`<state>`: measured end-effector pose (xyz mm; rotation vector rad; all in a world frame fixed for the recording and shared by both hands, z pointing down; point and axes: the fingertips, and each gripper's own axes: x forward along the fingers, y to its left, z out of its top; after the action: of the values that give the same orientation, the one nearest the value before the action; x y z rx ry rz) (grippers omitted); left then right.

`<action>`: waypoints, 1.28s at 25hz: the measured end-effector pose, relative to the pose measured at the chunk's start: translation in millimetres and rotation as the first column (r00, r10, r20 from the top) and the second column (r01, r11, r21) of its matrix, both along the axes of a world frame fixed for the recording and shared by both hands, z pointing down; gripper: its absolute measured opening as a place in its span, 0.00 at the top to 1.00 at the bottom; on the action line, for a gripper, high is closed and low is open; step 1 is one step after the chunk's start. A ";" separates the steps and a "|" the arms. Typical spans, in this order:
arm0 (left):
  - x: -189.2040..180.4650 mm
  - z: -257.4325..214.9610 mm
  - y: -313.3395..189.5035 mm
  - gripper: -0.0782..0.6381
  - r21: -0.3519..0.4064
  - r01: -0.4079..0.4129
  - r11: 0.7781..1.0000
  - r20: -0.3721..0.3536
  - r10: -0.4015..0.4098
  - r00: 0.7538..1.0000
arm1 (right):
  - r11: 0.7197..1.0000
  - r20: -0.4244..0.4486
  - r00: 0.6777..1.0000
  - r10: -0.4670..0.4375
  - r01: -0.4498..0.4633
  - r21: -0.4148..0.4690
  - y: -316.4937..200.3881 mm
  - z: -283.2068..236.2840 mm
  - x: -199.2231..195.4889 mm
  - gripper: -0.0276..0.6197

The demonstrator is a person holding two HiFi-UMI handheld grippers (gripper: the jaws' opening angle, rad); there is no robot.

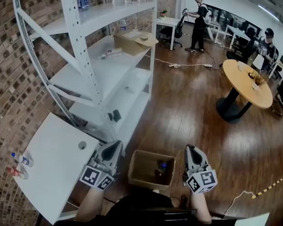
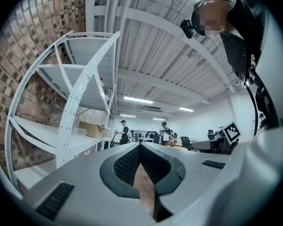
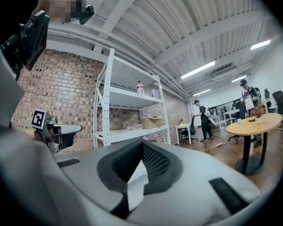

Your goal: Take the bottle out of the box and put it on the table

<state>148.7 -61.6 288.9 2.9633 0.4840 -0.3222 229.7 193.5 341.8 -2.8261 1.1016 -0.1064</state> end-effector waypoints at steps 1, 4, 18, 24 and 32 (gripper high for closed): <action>9.8 1.7 8.6 0.89 -0.006 -0.010 1.000 0.002 0.010 1.000 | 1.000 0.004 1.000 0.012 -0.012 -0.003 11.3 1.8 2.6 0.95; 33.2 5.7 33.6 0.89 -0.005 -0.035 0.999 0.002 0.035 0.999 | 0.998 0.010 0.998 0.056 -0.056 -0.014 45.4 7.9 11.0 0.95; 67.4 46.7 62.3 0.89 -0.018 -0.175 0.984 0.082 0.176 0.981 | 0.979 0.068 0.978 0.199 -0.196 -0.054 65.0 28.9 0.5 0.95; 63.5 90.2 67.7 0.89 0.004 -0.237 0.972 0.175 0.232 0.957 | 0.972 0.139 0.964 0.228 -0.217 -0.092 36.4 73.0 -18.5 0.95; 67.3 165.7 76.3 0.89 -0.009 -0.330 0.944 0.287 0.318 0.904 | 0.976 0.234 0.953 0.193 -0.164 -0.141 -13.2 163.0 -32.6 0.95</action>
<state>216.0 14.8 454.6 2.8267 0.9337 0.1495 197.1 180.2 504.8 -2.8983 0.8086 -0.5099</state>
